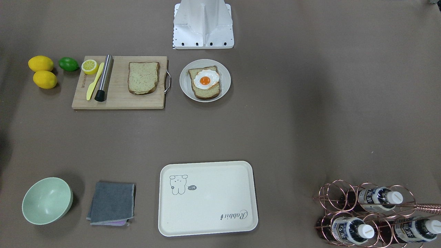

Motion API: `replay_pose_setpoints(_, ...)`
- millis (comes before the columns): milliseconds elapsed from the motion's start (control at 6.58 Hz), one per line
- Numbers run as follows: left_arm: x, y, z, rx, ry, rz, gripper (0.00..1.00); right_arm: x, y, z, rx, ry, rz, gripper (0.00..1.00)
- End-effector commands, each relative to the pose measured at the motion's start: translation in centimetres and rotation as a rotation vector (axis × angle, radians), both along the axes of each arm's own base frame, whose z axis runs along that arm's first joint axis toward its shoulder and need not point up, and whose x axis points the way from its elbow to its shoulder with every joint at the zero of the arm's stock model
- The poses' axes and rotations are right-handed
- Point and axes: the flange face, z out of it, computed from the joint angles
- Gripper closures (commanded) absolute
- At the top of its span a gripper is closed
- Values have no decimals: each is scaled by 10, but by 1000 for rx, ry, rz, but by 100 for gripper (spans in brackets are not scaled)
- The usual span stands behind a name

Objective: Make sandwich and place on tray

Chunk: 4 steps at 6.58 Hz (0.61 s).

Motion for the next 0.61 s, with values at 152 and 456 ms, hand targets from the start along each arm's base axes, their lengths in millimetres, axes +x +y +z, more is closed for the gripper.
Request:
replay_pose_setpoints(152, 1, 2, -11, 8, -2, -4, 2, 0, 0, 2, -5, -1, 1, 0)
replay_pose_setpoints(456, 3, 5, 0, -16, -1, -2, 2, 0, -9, -15, 31, 0, 1, 0)
